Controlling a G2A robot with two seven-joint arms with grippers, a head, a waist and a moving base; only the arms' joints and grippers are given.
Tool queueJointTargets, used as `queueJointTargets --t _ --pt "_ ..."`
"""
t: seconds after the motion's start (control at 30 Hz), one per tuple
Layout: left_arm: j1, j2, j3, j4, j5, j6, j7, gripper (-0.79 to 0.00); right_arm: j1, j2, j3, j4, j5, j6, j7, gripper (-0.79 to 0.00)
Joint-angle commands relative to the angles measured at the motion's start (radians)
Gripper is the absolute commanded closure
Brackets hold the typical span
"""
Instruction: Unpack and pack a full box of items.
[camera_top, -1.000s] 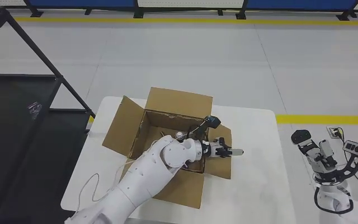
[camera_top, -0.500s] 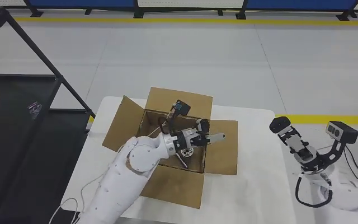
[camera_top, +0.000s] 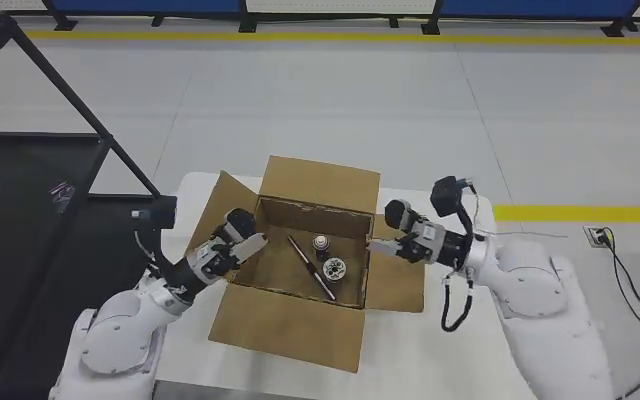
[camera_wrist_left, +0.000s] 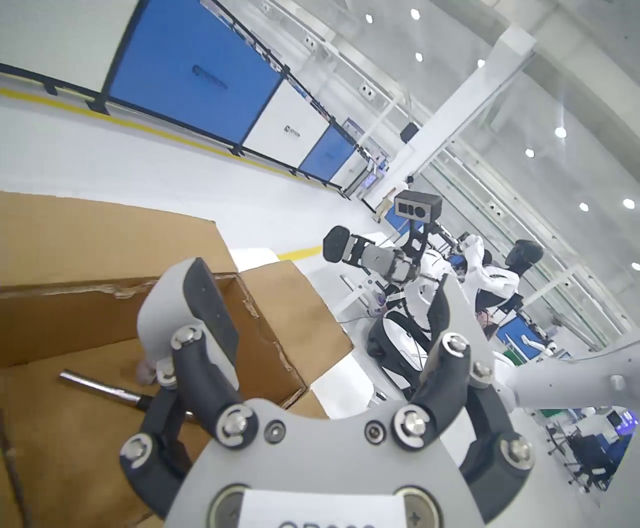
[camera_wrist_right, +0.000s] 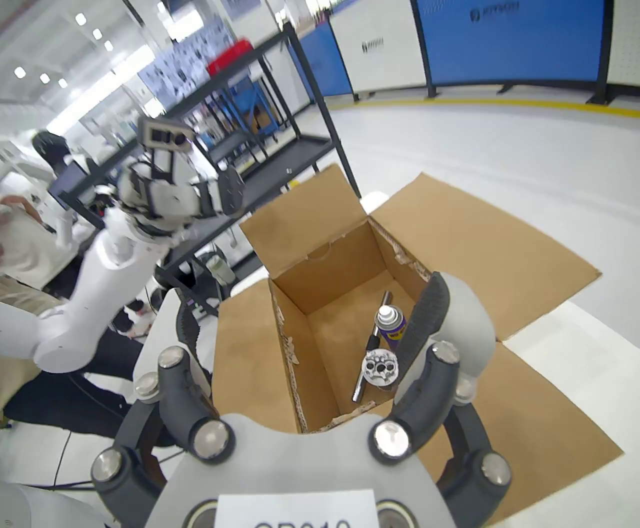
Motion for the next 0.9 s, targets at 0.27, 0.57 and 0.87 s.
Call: queueJointTargets --t 0.27,0.57,0.87 --pt "0.117 0.015 -0.131 -0.024 -0.071 -0.045 -0.005 -0.785 0.131 -0.027 -0.191 0.098 -0.075 0.040 0.016 -0.785" --pt "0.119 0.015 -0.130 -0.024 -0.073 -0.039 0.004 -0.785 0.129 -0.028 -0.207 0.096 -0.096 0.048 0.025 -0.785" --pt "0.115 0.028 -0.208 0.049 -0.108 0.012 0.071 -0.785 0.338 -0.100 -0.523 0.250 -0.348 0.200 0.099 -0.785"
